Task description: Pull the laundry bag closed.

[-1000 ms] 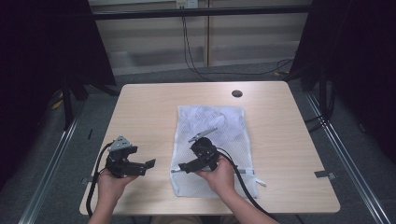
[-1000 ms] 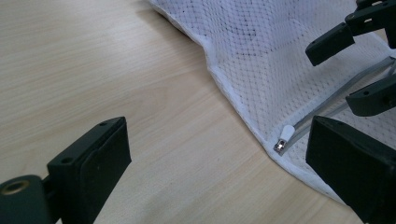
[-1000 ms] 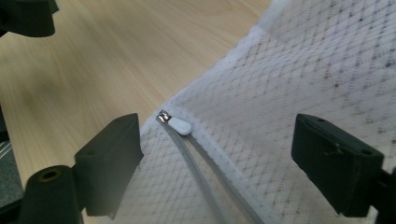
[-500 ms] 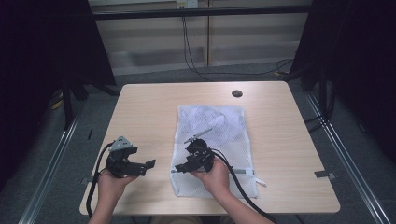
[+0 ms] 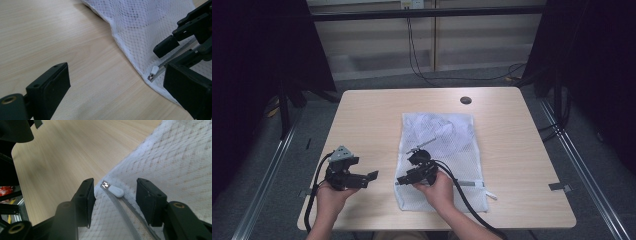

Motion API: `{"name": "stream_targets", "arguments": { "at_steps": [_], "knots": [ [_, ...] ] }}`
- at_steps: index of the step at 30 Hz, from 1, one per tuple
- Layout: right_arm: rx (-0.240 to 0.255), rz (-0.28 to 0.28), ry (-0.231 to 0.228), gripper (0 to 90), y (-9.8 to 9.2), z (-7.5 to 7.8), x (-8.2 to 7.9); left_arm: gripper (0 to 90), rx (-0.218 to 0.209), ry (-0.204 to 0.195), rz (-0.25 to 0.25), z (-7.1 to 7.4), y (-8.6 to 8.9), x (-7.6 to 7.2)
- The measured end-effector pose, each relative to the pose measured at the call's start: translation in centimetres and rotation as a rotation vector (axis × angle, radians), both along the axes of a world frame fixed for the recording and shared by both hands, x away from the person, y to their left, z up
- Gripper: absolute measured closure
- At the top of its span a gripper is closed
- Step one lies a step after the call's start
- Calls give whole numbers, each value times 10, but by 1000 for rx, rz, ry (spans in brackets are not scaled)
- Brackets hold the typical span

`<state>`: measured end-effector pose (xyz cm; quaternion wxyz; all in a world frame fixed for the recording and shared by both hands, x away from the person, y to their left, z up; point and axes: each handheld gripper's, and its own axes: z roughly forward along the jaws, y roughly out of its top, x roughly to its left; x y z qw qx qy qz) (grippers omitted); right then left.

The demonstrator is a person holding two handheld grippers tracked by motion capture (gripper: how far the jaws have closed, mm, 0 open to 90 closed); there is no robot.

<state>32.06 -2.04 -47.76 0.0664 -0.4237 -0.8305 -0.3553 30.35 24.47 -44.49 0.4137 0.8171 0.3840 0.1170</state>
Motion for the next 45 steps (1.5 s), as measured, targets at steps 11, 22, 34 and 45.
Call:
{"name": "stream_targets", "arguments": {
  "at_steps": [11,22,34,45],
  "knots": [
    [-17,1,26,541,3,-4,2,67,11,4,2,-1,0,0],
    [-14,9,54,632,7,-7,4,67,15,3,3,-1,0,0],
    [11,11,66,657,10,-7,4,67,19,3,9,-1,1,1],
    [26,17,74,696,11,-5,2,70,22,-2,10,-1,0,1]
  ]
}}
